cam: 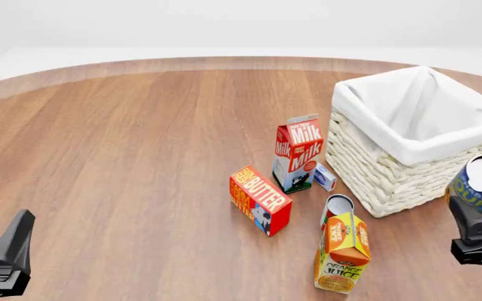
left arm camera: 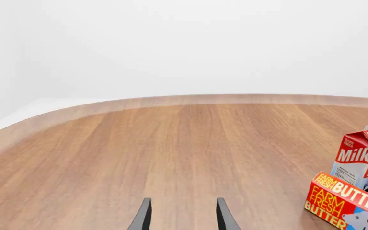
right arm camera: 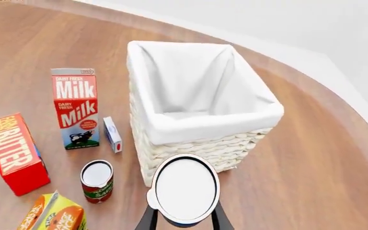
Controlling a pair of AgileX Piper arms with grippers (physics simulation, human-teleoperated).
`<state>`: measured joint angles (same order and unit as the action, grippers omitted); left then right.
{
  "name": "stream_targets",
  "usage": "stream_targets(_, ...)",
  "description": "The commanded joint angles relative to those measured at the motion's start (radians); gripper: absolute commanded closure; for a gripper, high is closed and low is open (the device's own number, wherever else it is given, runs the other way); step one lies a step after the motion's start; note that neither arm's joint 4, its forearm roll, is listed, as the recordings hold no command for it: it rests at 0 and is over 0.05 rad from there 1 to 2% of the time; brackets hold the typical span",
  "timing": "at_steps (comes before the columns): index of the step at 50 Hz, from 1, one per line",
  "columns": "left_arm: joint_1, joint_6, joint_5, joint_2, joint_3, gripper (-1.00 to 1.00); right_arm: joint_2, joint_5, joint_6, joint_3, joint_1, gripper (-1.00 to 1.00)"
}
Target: Pick up the alphabet soup, and put it in the basket.
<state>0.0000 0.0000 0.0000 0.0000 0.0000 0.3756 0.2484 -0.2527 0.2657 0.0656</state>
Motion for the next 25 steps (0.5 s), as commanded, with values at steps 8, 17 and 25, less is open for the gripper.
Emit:
stream_targets(8,0.000,0.000,0.000,0.000,0.000,-1.00,-0.022,0.074,-0.043,0.105,0.000,1.00)
stream_targets(17,0.000,0.000,0.000,0.000,0.000,-1.00,0.000,0.088,-0.056,0.160,-0.019,1.00)
stream_targets(25,0.000,0.000,0.000,0.000,0.000,-1.00,0.029,0.073,-0.041,0.186,-0.016,1.00)
